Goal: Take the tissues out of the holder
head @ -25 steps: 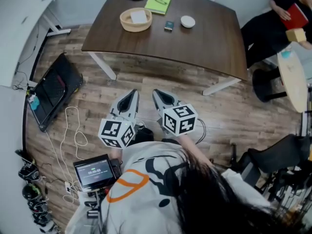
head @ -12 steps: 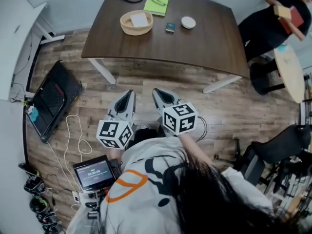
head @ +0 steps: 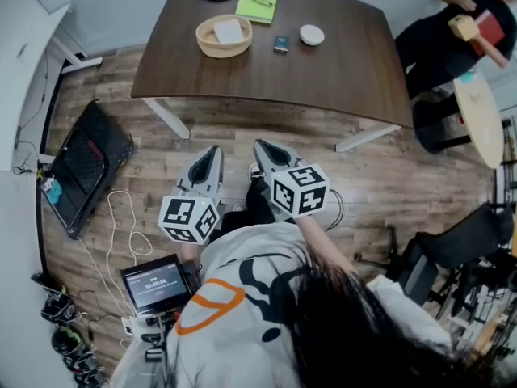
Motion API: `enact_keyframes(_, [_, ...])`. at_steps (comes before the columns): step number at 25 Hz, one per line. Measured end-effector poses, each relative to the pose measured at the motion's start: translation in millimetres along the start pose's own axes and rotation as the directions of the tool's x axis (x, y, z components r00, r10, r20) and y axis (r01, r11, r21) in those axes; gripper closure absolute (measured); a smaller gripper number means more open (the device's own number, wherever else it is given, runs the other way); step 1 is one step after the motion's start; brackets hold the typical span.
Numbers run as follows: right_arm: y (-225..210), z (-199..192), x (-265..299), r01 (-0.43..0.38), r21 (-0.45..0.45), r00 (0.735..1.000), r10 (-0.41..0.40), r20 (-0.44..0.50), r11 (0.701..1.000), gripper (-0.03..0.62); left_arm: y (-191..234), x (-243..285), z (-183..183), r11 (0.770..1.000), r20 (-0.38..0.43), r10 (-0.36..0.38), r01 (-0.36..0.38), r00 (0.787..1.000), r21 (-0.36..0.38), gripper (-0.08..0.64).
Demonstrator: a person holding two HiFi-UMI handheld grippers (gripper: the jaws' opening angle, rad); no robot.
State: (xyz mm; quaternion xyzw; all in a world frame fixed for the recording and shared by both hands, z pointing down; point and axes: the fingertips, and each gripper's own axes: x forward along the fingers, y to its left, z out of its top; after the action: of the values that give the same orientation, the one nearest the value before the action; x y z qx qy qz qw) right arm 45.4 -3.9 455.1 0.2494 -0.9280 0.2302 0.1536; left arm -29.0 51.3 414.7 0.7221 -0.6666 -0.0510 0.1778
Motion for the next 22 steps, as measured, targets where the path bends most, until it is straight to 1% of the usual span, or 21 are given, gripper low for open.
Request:
enact_keyframes(6, [-16.3,23.4,23.2,0.002,0.008,1.000,-0.003,0.018,1.000,0.581,16.0,14.0,10.1,1.000,0.007,0.021,-0.021,1.000,-0.001,0.561])
enact_keyframes(11, [-29.5,34.6,47.2,-0.014,0.003,1.000,0.014,0.001,1.000,0.581,32.0,39.1,12.0,0.999,-0.006,0.040,-0.040,0.999,-0.011,0.561])
enact_keyframes(14, [-43.9,42.1,59.9,-0.016,0.002,1.000,0.016,-0.009,1.000,0.581,36.5,60.7,17.2,0.999,-0.006,0.037,-0.037,0.999,-0.011,0.561])
enact_keyframes(18, [-64.1,64.3,78.8,-0.021,-0.002,1.000,0.021,-0.002,1.000,0.581,43.6,93.0,27.9,0.999,-0.004,0.035,-0.035,0.999,-0.009,0.561])
enact_keyframes(22, [-102.9,78.6,110.5,-0.037,0.006,0.999,0.037,-0.013,0.999,0.581,55.9,144.3,26.0,0.999,-0.019,0.048,-0.049,0.999,-0.007,0.561])
